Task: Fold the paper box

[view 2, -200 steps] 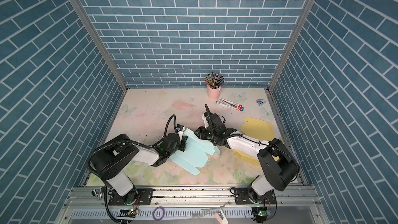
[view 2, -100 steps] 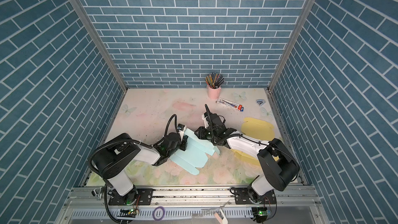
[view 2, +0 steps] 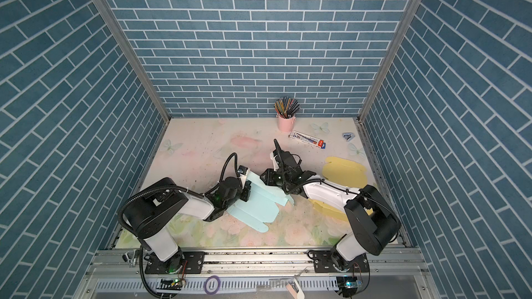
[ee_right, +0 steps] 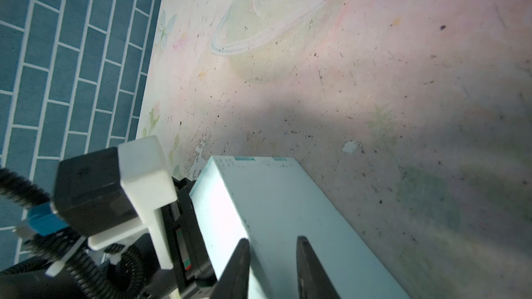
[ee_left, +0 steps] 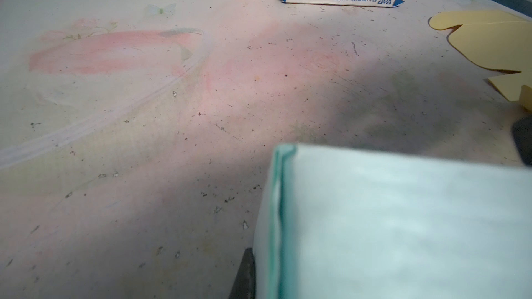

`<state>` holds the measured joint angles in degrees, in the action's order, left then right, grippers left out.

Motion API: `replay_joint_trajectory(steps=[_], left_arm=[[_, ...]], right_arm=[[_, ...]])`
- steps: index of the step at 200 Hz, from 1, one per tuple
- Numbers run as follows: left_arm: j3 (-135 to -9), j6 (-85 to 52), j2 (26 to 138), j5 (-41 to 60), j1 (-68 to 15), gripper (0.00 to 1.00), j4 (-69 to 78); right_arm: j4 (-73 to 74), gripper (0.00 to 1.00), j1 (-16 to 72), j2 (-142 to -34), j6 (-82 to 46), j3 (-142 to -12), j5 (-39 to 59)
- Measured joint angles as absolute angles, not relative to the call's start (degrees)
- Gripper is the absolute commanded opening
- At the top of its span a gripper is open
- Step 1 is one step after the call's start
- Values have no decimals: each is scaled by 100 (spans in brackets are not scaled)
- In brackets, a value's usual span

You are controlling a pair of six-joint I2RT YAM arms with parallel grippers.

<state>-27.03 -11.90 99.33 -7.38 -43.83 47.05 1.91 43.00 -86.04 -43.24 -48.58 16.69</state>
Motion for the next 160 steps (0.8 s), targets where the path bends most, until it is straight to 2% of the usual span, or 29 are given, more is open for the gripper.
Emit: replay_joint_trajectory(steps=[44, 70, 160], left_arm=[[-2698, -1264, 9931, -464, -4364, 4, 4727], [-2698, -1295, 9922, -338, -4362, 6, 4727], [-2698, -1310, 9922, -246, -4362, 11, 4727]], right_arm=[[-794, 37, 4259, -7822, -4213, -5376, 1717], [-1076, 38, 4112, -7620, -4014, -5791, 1791], [-1140, 36, 3894, -8536, -3806, -5704, 2272]])
